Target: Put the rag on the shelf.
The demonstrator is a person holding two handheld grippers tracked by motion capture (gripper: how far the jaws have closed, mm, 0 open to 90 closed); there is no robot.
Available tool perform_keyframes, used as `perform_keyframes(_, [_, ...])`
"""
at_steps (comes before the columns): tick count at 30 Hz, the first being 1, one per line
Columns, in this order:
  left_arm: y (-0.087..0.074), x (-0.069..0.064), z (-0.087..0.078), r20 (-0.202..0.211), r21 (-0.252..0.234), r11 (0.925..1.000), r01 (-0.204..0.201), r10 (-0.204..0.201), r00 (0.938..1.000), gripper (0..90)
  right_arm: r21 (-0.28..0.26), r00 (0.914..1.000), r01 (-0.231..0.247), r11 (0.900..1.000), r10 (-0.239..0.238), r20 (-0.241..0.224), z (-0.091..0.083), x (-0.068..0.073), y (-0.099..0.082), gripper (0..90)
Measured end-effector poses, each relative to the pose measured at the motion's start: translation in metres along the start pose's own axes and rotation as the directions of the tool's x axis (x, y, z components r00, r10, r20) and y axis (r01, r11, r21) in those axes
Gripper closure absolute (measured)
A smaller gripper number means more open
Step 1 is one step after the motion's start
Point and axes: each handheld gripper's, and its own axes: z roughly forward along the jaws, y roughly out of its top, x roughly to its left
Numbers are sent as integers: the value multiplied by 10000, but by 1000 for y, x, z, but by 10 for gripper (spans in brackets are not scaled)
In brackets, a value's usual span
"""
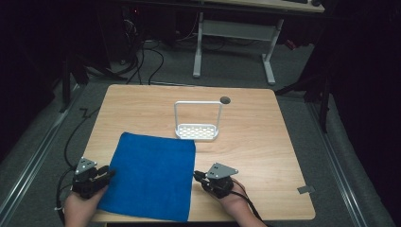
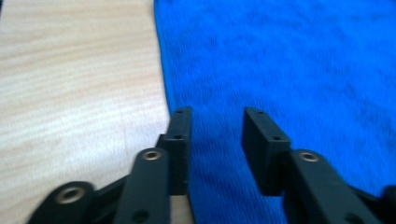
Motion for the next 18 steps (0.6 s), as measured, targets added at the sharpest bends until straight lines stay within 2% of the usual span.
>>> perform_keyframes(1, [0,0,0,0,0,10000,0,0,10000,691,0,10000,0,10000,0,0,0,0,0,867])
perform_keyframes(2, [-1,-1,-1,-19,83,9999,-99,99,9999,721,76,9998,88,9999,-87,-205,5,2,2,884])
perform_keyframes(5, [-6,-2,-1,-65,364,9989,-288,290,9996,758,265,9992,151,9995,-141,-384,12,5,5,900])
perform_keyframes(10, [-11,-5,-3,-169,383,9981,-478,485,9987,833,1029,9979,293,9943,-232,-597,28,9,5,900])
perform_keyframes(12, [-11,-6,-3,-182,379,9979,-524,532,9984,838,1155,9979,348,9927,-281,-585,30,9,4,900])
perform_keyframes(13, [-11,-6,-3,-183,389,9978,-542,549,9983,842,1453,9978,343,9888,-257,-607,32,8,3,900])
perform_keyframes(17, [-11,-6,-3,-58,346,9980,-530,533,9986,842,1532,9983,298,9878,-216,-549,29,6,2,900])
perform_keyframes(18, [-12,-8,-3,82,361,9980,-526,523,9986,841,1516,9984,235,9882,-156,-536,28,5,1,900])
